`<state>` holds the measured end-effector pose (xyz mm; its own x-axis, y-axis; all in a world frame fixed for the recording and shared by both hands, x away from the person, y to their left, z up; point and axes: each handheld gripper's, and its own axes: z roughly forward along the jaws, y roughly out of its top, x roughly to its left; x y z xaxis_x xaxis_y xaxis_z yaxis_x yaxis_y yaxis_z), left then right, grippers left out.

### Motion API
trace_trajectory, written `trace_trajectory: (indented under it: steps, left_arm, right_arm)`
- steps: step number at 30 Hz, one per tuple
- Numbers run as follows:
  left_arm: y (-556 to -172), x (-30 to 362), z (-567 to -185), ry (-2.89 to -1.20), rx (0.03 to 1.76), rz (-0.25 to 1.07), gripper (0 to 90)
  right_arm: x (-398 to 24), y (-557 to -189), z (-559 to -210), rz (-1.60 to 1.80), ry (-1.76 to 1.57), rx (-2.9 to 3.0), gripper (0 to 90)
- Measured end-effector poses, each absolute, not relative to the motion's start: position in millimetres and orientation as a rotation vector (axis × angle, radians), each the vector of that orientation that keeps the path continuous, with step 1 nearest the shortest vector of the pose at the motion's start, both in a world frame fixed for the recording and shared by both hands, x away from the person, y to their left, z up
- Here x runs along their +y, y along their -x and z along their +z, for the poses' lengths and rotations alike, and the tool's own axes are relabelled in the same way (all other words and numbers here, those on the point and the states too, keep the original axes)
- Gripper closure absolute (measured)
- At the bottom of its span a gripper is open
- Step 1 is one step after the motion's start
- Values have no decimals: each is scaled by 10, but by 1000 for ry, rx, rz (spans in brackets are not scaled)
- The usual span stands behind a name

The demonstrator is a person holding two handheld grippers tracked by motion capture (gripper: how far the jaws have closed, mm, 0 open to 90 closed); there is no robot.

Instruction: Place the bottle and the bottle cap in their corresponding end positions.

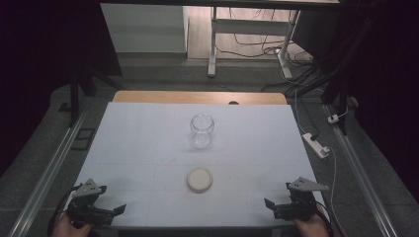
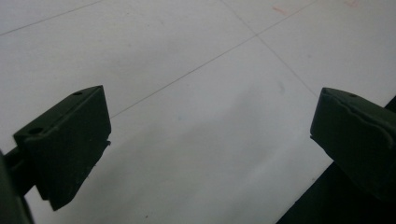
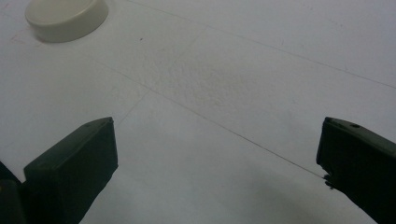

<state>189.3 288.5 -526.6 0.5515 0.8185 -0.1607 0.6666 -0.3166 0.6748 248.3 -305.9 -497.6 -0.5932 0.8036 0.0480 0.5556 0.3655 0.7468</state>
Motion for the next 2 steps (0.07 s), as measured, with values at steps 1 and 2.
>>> trace_trajectory:
  steps: [1, 2]
  left_arm:
    - [-1894, 2882, -5268, -2079, 1194, 269, 0]
    - [-1897, 2882, -5269, -2079, 1195, 268, 0]
  right_arm:
    - [-3063, -2482, -4978, 1073, -1199, 2305, 0]
    - [-3070, -2483, -4979, 1072, -1199, 2305, 0]
